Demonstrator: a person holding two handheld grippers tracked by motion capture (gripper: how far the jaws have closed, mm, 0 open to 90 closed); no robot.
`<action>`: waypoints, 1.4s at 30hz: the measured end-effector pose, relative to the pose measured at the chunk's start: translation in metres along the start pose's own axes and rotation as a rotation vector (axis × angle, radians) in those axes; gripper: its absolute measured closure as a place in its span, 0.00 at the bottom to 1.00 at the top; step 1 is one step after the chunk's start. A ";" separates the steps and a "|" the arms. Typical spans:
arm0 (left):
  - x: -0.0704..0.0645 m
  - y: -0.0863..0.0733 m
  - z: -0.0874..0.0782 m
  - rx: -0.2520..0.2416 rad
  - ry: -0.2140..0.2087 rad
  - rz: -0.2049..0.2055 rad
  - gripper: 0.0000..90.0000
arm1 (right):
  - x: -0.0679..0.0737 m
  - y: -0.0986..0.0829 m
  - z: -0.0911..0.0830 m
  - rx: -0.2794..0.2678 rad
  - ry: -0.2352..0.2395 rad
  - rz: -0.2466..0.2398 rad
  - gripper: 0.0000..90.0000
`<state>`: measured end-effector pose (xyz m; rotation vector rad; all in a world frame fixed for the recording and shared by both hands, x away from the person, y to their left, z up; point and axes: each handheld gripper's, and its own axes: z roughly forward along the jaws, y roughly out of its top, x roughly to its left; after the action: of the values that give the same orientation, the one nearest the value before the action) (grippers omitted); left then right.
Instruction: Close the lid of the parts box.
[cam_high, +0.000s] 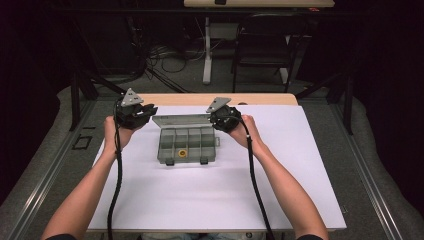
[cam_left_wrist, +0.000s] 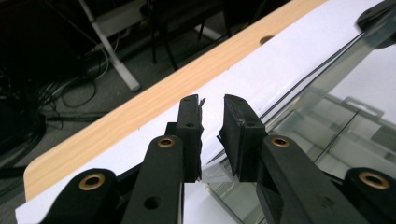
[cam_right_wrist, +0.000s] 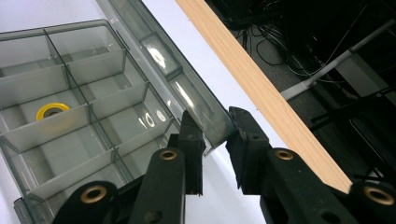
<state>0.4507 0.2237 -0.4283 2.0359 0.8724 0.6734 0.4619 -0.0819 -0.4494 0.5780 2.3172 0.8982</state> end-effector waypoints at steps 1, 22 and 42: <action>-0.001 -0.001 0.001 0.003 -0.002 0.002 0.87 | 0.001 0.000 0.000 -0.006 0.000 0.002 0.84; -0.022 -0.023 -0.001 0.051 -0.053 0.054 0.92 | 0.015 -0.001 -0.029 -0.128 0.172 0.080 0.37; -0.037 -0.050 0.002 0.085 -0.093 0.052 0.92 | 0.030 -0.020 -0.020 -0.109 0.151 0.104 0.95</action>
<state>0.4124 0.2166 -0.4767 2.1543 0.8089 0.5727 0.4233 -0.0873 -0.4628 0.6070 2.3712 1.1453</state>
